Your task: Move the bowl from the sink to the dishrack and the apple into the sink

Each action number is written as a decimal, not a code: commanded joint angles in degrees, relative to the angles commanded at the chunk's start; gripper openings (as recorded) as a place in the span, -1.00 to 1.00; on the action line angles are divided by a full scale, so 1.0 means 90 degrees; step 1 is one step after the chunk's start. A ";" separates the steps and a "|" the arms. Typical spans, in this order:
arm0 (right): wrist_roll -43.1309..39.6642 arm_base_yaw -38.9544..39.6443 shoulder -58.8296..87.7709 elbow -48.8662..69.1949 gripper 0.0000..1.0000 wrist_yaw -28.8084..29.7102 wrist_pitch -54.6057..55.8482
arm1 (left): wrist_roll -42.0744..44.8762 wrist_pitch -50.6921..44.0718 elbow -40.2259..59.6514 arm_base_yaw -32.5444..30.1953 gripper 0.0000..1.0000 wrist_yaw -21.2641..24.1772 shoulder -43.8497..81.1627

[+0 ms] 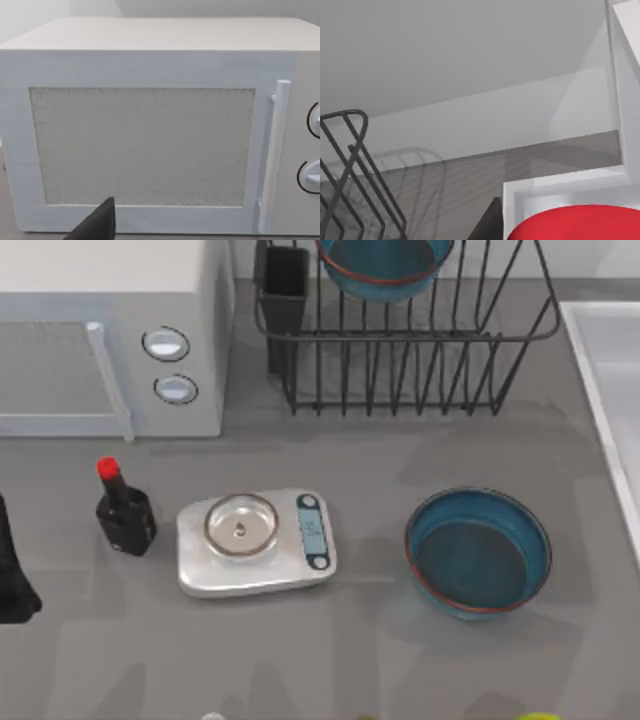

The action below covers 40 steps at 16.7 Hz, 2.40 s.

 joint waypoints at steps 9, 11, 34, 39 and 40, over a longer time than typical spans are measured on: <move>-0.1072 -0.1366 -0.1033 -0.2767 -1.00 -0.0245 0.3561 | 0.0000 0.0000 0.0000 0.0000 1.00 0.0000 0.0000; -0.1158 -0.1410 -0.1149 -0.2973 -1.00 -0.0364 0.3914 | 0.0000 0.0000 0.0000 0.0000 1.00 0.0000 0.0000; -0.1204 -0.1427 0.3349 -0.3697 -1.00 -0.0364 0.9252 | 0.0000 0.0000 0.0000 0.0000 1.00 0.0000 0.0000; -0.1206 -0.1425 0.3421 -0.3710 -1.00 -0.0360 0.9326 | 0.0000 0.0000 0.0000 0.0000 1.00 0.0000 0.0000; -0.1206 -0.1425 0.3421 -0.3710 -0.85 -0.0360 0.9326 | 0.0000 0.0000 0.0000 0.0000 1.00 0.0000 0.0000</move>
